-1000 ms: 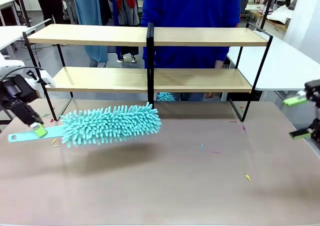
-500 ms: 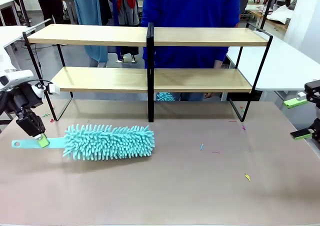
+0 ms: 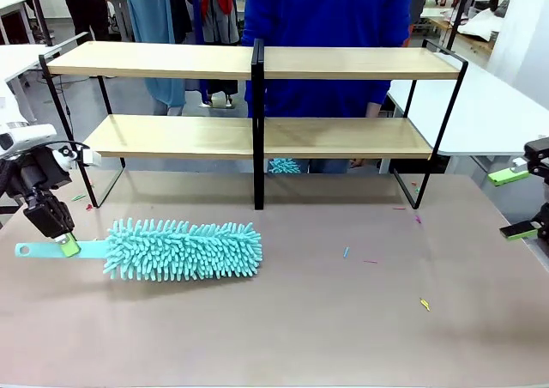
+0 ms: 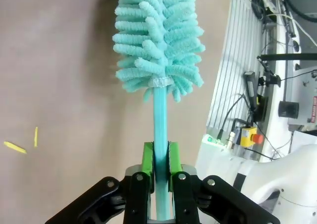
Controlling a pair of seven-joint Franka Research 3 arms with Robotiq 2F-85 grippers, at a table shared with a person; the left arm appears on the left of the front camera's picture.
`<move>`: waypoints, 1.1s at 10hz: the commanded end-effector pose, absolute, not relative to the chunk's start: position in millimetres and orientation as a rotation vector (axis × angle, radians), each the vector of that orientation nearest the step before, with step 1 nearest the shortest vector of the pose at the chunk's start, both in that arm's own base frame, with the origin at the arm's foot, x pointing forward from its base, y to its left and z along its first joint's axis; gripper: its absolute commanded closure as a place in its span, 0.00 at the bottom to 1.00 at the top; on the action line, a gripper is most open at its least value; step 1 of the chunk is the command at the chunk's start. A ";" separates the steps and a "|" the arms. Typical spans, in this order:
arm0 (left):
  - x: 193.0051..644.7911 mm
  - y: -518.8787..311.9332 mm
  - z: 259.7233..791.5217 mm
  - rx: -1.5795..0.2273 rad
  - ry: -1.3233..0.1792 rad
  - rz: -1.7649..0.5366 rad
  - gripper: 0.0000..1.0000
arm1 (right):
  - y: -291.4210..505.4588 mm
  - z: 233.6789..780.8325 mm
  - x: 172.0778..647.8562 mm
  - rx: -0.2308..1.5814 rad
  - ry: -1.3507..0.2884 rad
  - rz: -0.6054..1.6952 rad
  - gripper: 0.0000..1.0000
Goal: Clean the shelves.
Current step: Place the Duster on the table.
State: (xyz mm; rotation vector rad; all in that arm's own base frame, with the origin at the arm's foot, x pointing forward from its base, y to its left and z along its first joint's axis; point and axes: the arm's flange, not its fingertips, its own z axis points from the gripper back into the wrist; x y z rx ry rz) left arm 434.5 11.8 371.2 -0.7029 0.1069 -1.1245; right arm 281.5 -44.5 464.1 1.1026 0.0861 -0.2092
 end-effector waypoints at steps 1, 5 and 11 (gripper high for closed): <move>432.7 24.3 384.6 -0.697 0.058 -1.087 0.28 | -43.0 467.3 283.8 1.131 0.082 -0.210 0.00; 422.8 103.5 434.0 -0.783 -0.330 -0.801 0.00 | -44.2 463.8 281.7 1.102 0.088 -0.210 0.00; 385.4 154.0 482.4 -1.559 -0.435 -0.301 0.00 | -17.7 554.8 252.2 1.462 0.202 -0.229 0.00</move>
